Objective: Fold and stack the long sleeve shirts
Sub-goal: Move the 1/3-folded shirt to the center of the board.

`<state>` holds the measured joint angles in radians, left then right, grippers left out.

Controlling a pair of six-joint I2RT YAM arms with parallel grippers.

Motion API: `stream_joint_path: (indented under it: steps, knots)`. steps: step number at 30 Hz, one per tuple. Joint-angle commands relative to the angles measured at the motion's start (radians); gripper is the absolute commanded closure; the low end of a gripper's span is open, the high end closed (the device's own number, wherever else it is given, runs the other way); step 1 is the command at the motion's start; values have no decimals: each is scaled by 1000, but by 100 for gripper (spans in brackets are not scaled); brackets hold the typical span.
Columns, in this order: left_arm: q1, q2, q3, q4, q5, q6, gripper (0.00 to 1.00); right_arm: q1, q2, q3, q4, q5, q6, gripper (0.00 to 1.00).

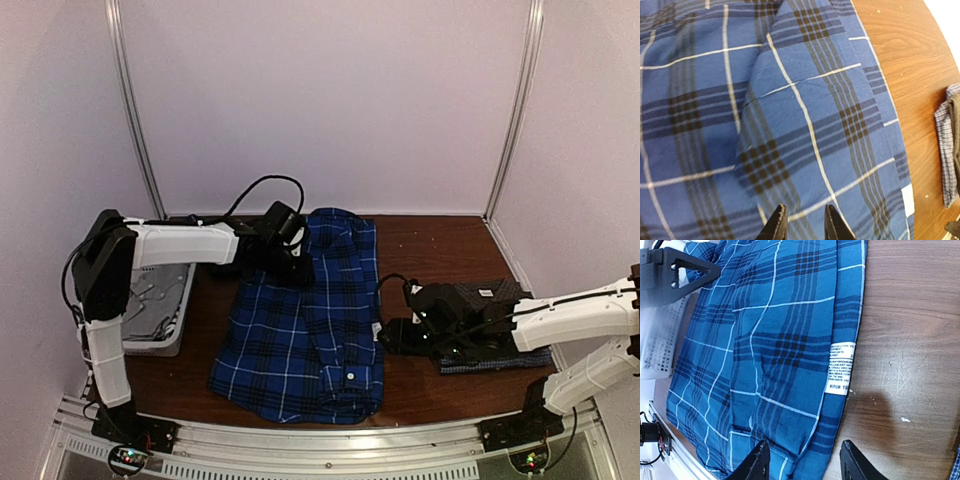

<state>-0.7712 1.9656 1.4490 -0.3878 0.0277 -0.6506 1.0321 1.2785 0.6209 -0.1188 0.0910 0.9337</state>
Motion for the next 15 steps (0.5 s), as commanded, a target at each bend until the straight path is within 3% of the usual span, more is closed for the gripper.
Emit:
stream_joint_path:
  steps: [1,7,15]
  knots:
    - [20,103,89,41,33,40,74,-7,35,37,54,-34,-30,53]
    - [61,213,165,40,56,62,76,13,74,59,115,-111,-34,61]
    - [81,308,216,16,77,89,77,106,225,151,160,-148,-55,64]
